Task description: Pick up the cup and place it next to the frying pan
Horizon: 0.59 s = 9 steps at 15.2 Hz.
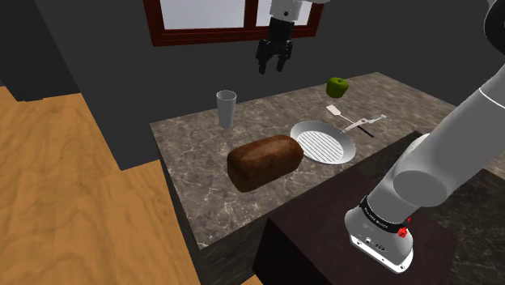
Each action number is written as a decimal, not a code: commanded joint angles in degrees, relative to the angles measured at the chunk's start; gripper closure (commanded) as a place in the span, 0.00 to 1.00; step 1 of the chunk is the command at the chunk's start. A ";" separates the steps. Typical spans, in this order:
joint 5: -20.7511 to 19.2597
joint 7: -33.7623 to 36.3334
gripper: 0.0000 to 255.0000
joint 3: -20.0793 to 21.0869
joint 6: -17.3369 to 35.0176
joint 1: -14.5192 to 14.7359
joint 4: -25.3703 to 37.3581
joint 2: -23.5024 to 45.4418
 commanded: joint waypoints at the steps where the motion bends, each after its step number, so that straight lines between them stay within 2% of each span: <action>1: -0.09 -1.06 0.00 0.00 -0.25 0.11 4.18 5.35; 9: -0.91 -3.53 0.00 0.88 -4.40 0.83 24.13 26.48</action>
